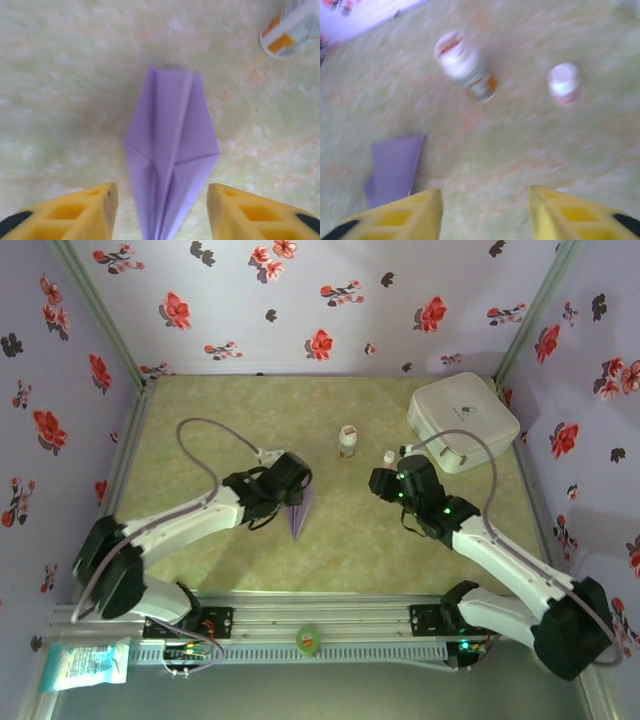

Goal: Fold a paper plane with a square sheet of paper (pick it up from the middle)
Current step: Reset both arms

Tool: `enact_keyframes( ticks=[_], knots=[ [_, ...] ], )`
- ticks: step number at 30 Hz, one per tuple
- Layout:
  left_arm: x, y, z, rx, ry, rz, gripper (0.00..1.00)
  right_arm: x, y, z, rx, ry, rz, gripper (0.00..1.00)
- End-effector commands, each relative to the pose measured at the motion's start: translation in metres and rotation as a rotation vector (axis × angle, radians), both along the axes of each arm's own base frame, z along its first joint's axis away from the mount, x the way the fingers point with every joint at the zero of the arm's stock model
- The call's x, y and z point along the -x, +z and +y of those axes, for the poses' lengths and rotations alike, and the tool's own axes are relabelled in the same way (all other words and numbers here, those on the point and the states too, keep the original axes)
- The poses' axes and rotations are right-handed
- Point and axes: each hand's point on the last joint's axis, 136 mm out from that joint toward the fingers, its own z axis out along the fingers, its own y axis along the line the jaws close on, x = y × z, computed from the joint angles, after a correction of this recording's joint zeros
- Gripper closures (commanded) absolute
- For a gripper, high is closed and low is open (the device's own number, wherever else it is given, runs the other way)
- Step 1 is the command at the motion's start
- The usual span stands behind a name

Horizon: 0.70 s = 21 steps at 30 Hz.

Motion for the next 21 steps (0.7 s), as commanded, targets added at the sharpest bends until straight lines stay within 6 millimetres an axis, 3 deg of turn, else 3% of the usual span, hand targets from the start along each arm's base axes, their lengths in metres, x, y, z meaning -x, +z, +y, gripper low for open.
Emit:
enact_keyframes(
  ticks=[1, 3, 6, 8, 15, 18, 21],
  knots=[
    [-0.009, 0.021, 0.051, -0.117, 0.06, -0.155, 0.44, -0.002, 0.011, -0.062, 0.289, -0.183, -0.119, 0.38],
    [-0.011, 0.025, 0.078, -0.118, 0.092, -0.207, 0.37, -0.007, 0.016, -0.076, 0.407, -0.195, -0.193, 0.26],
    [-0.017, 0.029, 0.119, -0.118, 0.154, -0.293, 0.29, -0.02, 0.01, -0.094, 0.531, -0.217, -0.214, 0.18],
    [-0.022, 0.03, 0.139, -0.115, 0.152, -0.33, 0.19, -0.034, -0.001, -0.106, 0.563, -0.241, -0.187, 0.18],
    [-0.041, 0.008, 0.221, -0.281, 0.259, -0.335, 0.06, -0.069, -0.038, -0.132, 0.611, -0.266, -0.172, 0.16],
    [-0.05, 0.007, 0.238, -0.333, 0.265, -0.357, 0.03, -0.078, -0.06, -0.147, 0.591, -0.302, -0.176, 0.16],
    [-0.061, 0.003, 0.24, -0.397, 0.211, -0.448, 0.03, -0.088, -0.069, -0.137, 0.574, -0.23, -0.209, 0.16]
  ],
)
